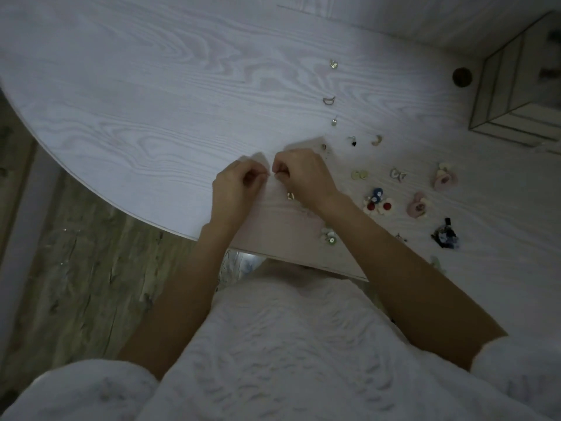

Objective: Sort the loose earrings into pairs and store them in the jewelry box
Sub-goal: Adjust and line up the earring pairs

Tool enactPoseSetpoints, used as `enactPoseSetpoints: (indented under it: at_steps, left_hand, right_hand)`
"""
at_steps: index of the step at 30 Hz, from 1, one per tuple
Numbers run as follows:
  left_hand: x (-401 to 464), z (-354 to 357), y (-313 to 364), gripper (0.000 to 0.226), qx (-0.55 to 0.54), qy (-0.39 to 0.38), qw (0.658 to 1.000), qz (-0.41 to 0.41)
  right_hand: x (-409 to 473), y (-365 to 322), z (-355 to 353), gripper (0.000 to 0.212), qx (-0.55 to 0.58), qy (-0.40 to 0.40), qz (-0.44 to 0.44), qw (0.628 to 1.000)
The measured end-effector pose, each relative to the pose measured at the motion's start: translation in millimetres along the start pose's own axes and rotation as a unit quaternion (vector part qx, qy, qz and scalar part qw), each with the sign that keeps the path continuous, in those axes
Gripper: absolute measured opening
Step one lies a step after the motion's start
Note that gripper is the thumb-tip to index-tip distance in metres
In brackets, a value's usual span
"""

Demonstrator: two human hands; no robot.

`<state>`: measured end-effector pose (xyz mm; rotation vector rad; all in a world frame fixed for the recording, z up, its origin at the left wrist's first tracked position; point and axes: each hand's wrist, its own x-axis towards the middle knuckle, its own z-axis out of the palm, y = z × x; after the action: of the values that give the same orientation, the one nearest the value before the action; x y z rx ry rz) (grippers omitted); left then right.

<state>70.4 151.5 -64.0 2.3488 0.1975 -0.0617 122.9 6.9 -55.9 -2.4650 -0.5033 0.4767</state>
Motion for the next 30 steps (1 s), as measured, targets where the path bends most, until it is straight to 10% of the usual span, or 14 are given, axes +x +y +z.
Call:
enactPoseSetpoints:
  at_steps: [30]
  left_hand:
    - [12.6,12.2,17.6,0.013,0.031,-0.057,0.997,0.038]
  right_hand:
    - [-16.1,6.4,-3.3,0.012,0.068,0.085,0.033,0.994]
